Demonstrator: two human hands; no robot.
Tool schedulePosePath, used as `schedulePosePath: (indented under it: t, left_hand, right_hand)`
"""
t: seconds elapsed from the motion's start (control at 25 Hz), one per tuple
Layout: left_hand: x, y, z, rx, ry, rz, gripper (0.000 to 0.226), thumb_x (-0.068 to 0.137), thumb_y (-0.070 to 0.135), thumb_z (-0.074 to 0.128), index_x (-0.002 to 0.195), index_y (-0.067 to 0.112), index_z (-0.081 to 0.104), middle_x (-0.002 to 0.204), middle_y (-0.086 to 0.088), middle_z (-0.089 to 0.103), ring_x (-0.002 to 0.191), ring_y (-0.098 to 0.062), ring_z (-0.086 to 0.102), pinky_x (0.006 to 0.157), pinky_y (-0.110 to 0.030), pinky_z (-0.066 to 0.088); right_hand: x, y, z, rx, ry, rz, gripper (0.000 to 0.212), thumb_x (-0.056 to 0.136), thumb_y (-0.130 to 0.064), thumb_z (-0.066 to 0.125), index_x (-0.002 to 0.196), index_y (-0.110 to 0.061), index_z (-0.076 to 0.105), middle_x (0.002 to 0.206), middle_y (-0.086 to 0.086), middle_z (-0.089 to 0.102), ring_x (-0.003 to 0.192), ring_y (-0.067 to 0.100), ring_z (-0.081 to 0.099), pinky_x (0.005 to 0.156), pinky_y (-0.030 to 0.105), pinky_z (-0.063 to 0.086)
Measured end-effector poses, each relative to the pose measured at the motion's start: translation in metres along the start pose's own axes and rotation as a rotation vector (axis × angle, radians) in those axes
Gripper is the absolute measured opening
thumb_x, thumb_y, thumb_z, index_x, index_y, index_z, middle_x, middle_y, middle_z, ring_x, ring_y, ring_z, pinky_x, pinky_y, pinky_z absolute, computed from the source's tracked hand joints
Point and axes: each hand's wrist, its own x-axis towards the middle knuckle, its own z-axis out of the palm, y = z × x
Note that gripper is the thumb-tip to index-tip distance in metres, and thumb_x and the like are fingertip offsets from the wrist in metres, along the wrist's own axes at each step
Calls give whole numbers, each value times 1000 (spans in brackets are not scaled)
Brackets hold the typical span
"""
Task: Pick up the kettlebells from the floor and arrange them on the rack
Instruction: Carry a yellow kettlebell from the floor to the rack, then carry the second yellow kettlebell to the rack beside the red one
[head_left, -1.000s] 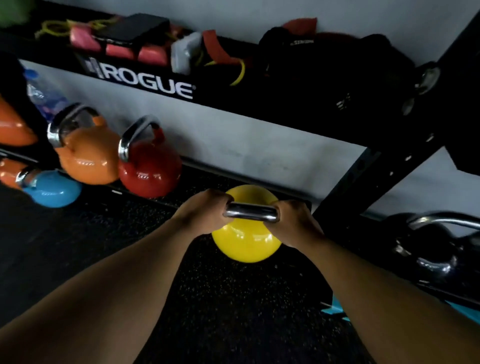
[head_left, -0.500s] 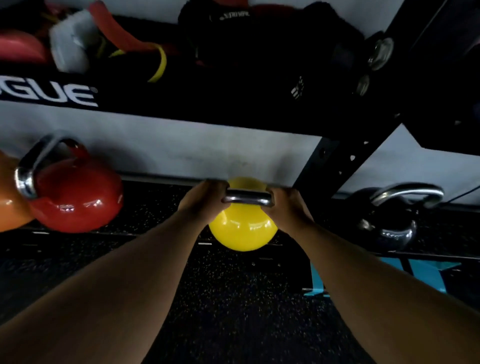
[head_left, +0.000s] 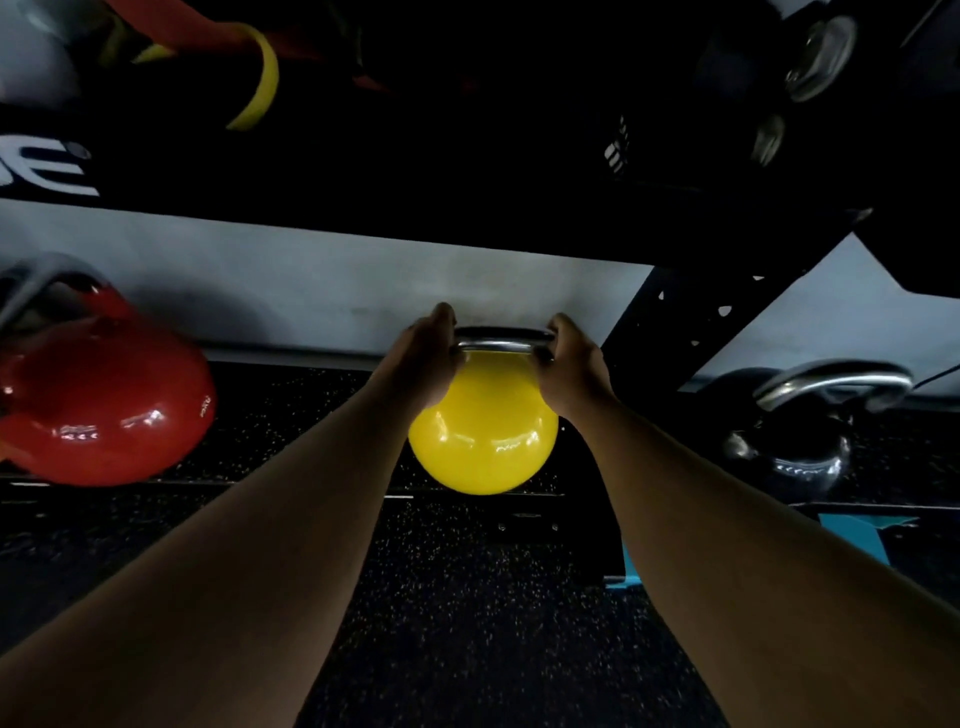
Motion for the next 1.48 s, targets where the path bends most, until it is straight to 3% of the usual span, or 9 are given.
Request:
schedulePosePath:
  t: [0.08,0.16,0.28,0.4,0.6,0.84,1.16,1.48]
  left_hand:
    - [1,-3,2,-6,10,0,24,93,14,61,108,3,46,84,-12,54,70,-23,50,49,-27,30]
    - [1,-3,1,5,-6,5,28,93,14,62,113,3,45,95,-17,59,78,-24,54,54,-28,36]
    - [-6,-1,-5,-26,-92,-23,61,88,17,69,137,10,33,128,-23,52,106,-29,57,79,-34,49]
    - [-30,-15,-16,35,-109,-108,86,83,19,72,150,18,18,145,-22,38,126,-40,48,98,-49,47]
    - [-105,-65,-51,168,-2,-267,57,84,28,64,136,20,44,140,-11,51,126,-33,51,103,-48,44]
    - [-256,-122,-99,276,54,-500,38,87,26,58,125,22,58,135,-4,55,124,-26,49,100,-41,41]
    - [-529,-209,-111,111,111,-977,38,90,25,53,128,27,54,135,-4,52,118,-30,53,89,-43,44]
    - [-863,-236,-55,-65,207,-1332,38,91,27,53,129,23,52,133,-9,53,119,-31,52,93,-45,44]
  right_hand:
    - [1,4,2,6,7,-10,22,95,-16,54,116,-9,52,102,15,63,78,27,59,53,25,36]
    - [3,3,-3,-33,-42,0,26,94,-18,55,119,-11,51,105,14,64,78,25,56,58,26,38]
    - [2,-7,-21,-162,-213,-56,47,82,-17,62,126,-19,46,119,10,58,95,28,56,70,33,45]
    - [-14,-29,-32,-359,-297,-298,61,71,-20,63,129,-25,44,120,9,51,111,32,48,88,38,42]
    - [-39,-84,-12,-467,-206,-665,54,71,-21,63,124,-14,57,115,14,57,114,37,47,104,46,36]
    - [-109,-147,56,-521,-450,-909,38,81,-22,61,118,-18,59,111,11,61,109,36,54,96,42,43]
    - [-303,-235,197,-540,-865,-1250,28,92,-29,53,119,-26,54,119,-1,58,114,23,49,98,40,40]
    - [-639,-279,305,-600,-1186,-1602,23,93,-33,52,115,-29,56,111,-4,59,108,21,52,95,41,44]
